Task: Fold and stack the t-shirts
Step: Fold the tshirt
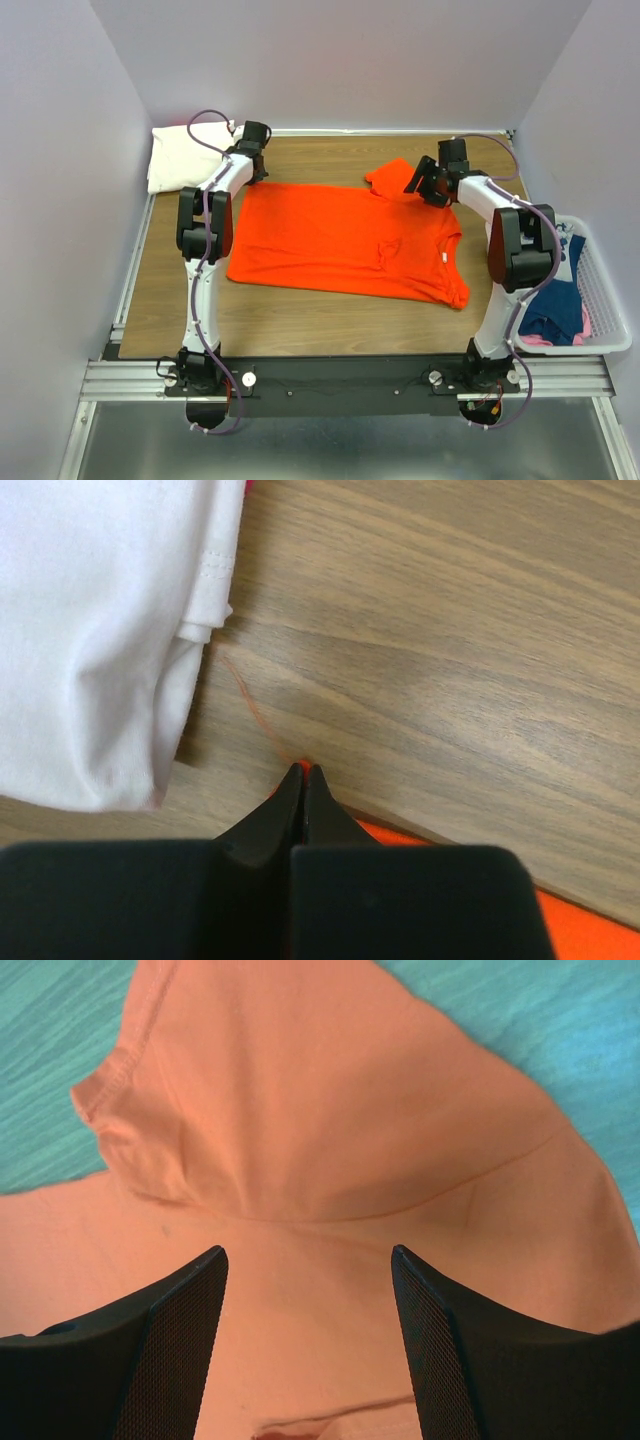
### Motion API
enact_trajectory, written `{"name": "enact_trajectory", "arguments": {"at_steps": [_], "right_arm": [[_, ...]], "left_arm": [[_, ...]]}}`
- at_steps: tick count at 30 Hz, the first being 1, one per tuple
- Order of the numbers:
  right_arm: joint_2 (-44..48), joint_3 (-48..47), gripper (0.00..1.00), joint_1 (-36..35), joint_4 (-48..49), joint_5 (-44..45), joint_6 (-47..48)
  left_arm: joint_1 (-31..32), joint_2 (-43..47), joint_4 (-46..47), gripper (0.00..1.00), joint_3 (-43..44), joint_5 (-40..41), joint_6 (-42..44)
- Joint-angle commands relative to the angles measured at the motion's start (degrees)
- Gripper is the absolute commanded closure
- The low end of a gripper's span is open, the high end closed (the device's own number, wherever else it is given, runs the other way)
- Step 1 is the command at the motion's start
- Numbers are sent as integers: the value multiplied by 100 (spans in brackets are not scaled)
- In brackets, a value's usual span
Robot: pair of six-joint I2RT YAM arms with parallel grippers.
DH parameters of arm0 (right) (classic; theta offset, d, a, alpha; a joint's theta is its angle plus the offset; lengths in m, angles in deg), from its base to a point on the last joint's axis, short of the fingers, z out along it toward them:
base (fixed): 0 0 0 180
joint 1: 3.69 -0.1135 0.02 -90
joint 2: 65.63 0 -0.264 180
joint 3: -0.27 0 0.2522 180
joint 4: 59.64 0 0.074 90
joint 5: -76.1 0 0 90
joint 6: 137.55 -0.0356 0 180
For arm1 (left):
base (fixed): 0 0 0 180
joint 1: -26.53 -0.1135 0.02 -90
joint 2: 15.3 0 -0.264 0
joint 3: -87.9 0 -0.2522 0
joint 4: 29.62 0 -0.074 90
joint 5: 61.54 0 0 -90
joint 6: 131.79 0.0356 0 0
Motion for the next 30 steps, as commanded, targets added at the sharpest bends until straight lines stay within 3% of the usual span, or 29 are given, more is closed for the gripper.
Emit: {"name": "enact_trajectory", "arguments": {"at_steps": [1, 8, 16, 23, 30], "right_arm": [[-284, -345, 27, -20, 67, 295, 186], [-766, -1004, 27, -20, 59, 1015, 626], [-1417, -1901, 28, -11, 32, 1253, 1004], [-2059, -2761, 42, -20, -108, 1192, 1153], [-2034, -2482, 44, -11, -249, 1560, 1092]], "left_arm": [[15, -32, -54, 100, 39, 292, 6], [-126, 144, 95, 100, -225, 363, 94], [-275, 144, 130, 100, -225, 301, 156], [-284, 162, 192, 100, -277, 126, 182], [-284, 241, 350, 100, -435, 56, 208]]}}
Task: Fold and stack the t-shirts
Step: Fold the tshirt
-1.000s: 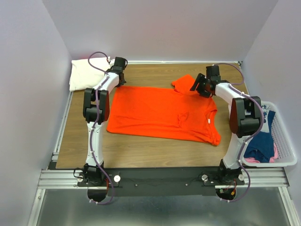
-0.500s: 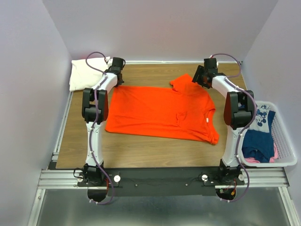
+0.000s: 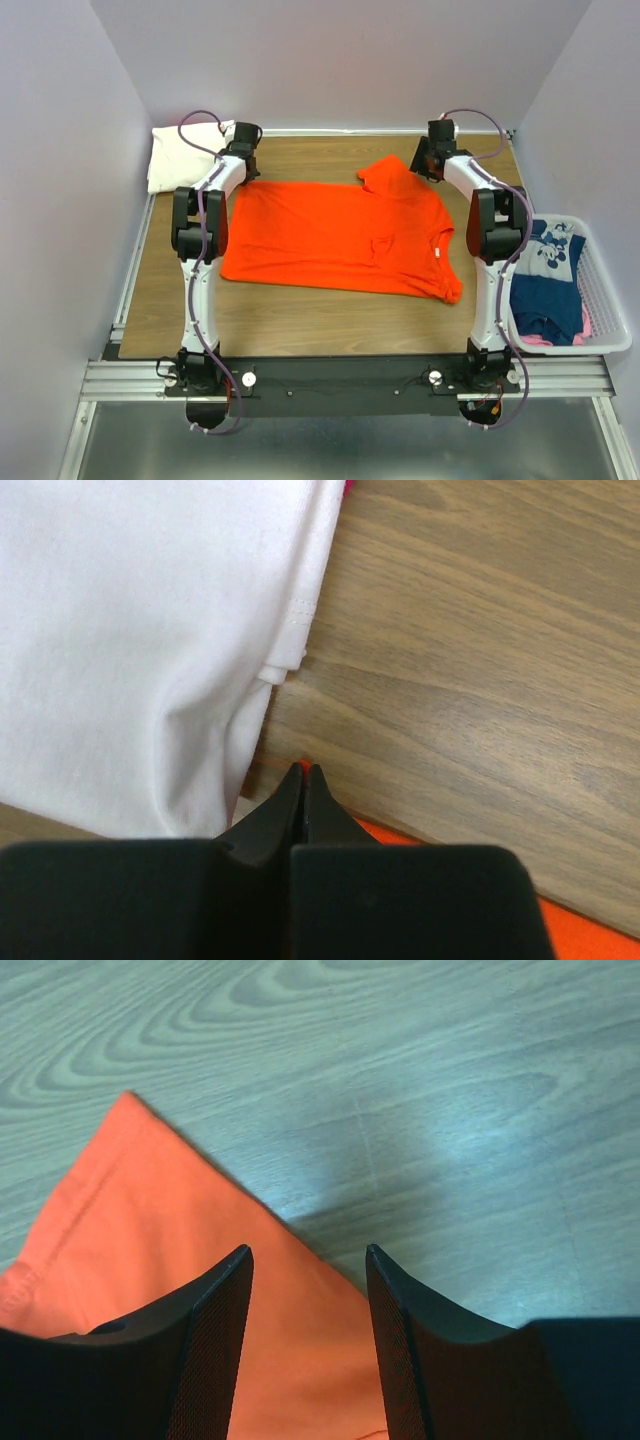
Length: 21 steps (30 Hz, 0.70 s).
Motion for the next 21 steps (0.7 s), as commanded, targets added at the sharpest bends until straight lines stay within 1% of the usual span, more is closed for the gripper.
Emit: {"name": "enact_trajectory", "arguments": {"at_steps": [1, 7, 9, 16, 21], "right_arm": [[45, 267, 44, -13, -140, 483, 95], [221, 523, 44, -13, -157, 678, 148], [178, 462, 44, -13, -157, 634, 157], [-121, 23, 44, -22, -157, 63, 192], [-253, -249, 43, -119, -140, 18, 289]], "left_arm": [[-33, 188, -8, 100, -204, -80, 47], [-33, 215, 71, 100, -292, -142, 38], [-33, 206, 80, 100, -327, -168, 46], [-33, 224, 115, 100, -380, -194, 64], [-41, 232, 150, 100, -397, -203, 64]]}}
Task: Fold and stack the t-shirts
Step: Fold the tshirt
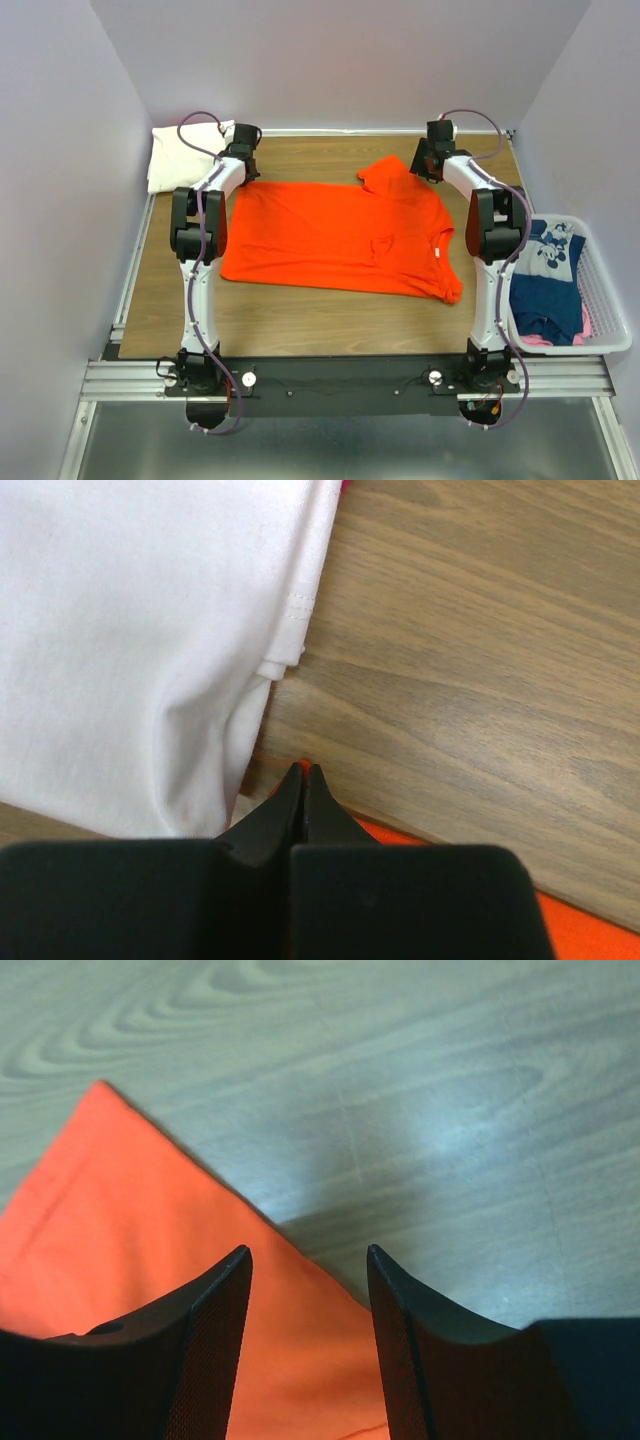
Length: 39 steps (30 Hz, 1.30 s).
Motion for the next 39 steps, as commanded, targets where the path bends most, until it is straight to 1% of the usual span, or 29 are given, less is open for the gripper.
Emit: {"name": "enact_trajectory", "arguments": {"at_steps": [1, 4, 8, 12, 19, 22, 23, 25, 26, 27, 30, 32, 39], "right_arm": [[-297, -427, 42, -132, -59, -94, 175], [-569, -926, 41, -255, -76, -31, 281], [-789, -1121, 40, -369, -85, 12, 316], [-930, -1183, 37, -527, -85, 170, 430], [-1149, -1245, 36, -782, -103, 478, 553], [-1194, -1218, 39, -809, -120, 505, 527], [-1202, -1166, 41, -809, -120, 548, 501], [-1159, -1078, 65, -809, -147, 680, 492], [-1141, -1078, 66, -809, -147, 741, 492], [-1106, -1026, 77, -809, -147, 786, 500], [-957, -990, 90, -809, -155, 953, 553], [-799, -999, 93, -809, -155, 1067, 588], [-246, -1025, 96, -800, -147, 1190, 694]], "left_arm": [[-41, 112, -88, 100, -150, -160, 42], [-41, 112, -79, 100, -159, -186, 51], [-41, 112, -53, 100, -168, -204, 60], [-41, 103, -53, 100, -177, -256, 60], [-41, 147, 9, 100, -256, -283, 60], [-41, 147, 9, 100, -265, -292, 69], [-41, 156, 9, 100, -265, -292, 69], [-41, 173, 17, 100, -265, -300, 77], [-41, 174, 17, 100, -265, -300, 77], [-41, 182, 17, 100, -282, -318, 77], [-41, 200, 52, 100, -291, -370, 51], [-41, 261, 149, 100, -326, -423, 25], [-41, 481, 360, 100, -467, -441, -10]]}}
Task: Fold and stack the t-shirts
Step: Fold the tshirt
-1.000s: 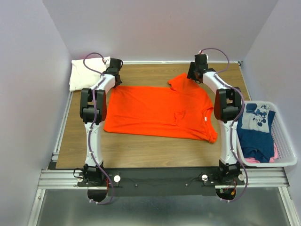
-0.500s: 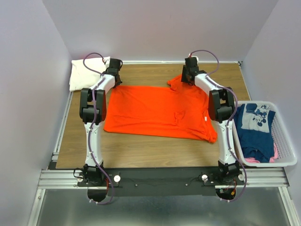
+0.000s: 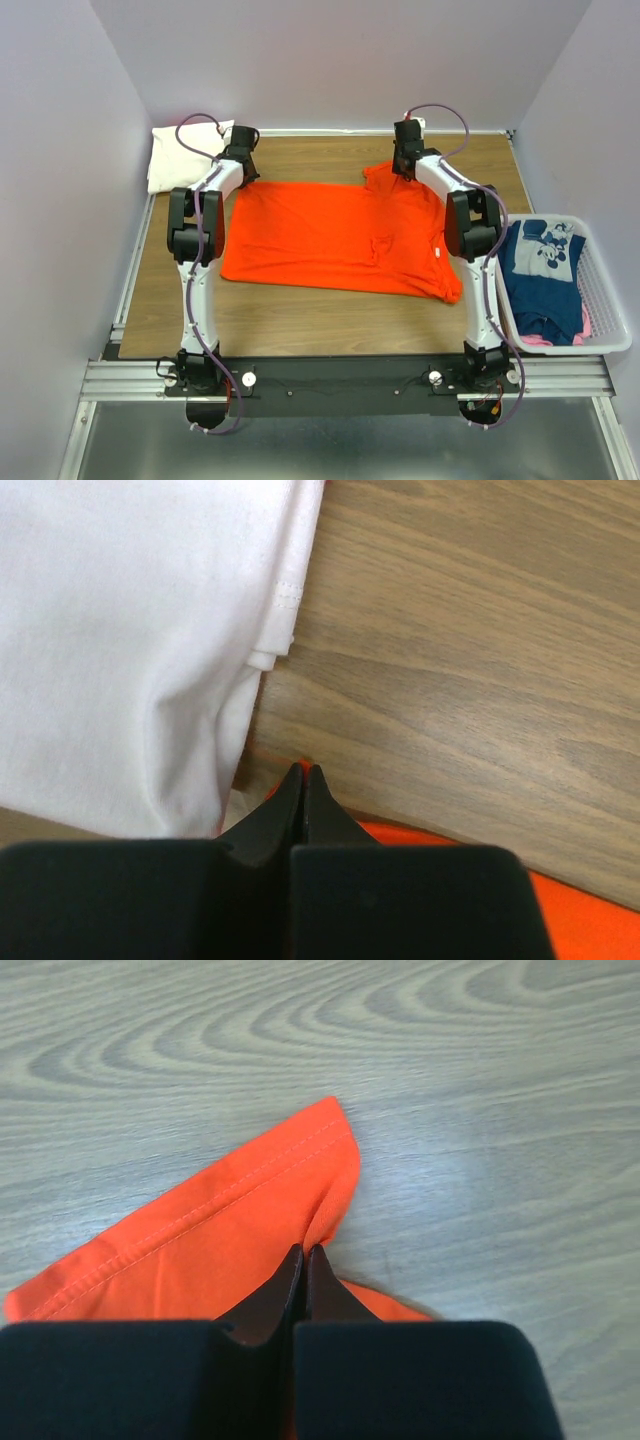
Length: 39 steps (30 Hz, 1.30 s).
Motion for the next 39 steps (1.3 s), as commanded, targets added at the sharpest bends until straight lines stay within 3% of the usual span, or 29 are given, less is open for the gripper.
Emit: {"name": "enact_trajectory", "arguments": {"at_steps": [1, 17, 39], "right_arm": [[619, 96, 96, -24, -94, 349, 113], [2209, 1739, 98, -24, -94, 200, -396], [4810, 4807, 99, -24, -164, -521, -1487]], "left_arm": [[-26, 378, 133, 100, -176, -144, -41], [-114, 1099, 555, 100, -686, -390, -137], [-211, 2347, 854, 100, -2619, -671, -752]]}}
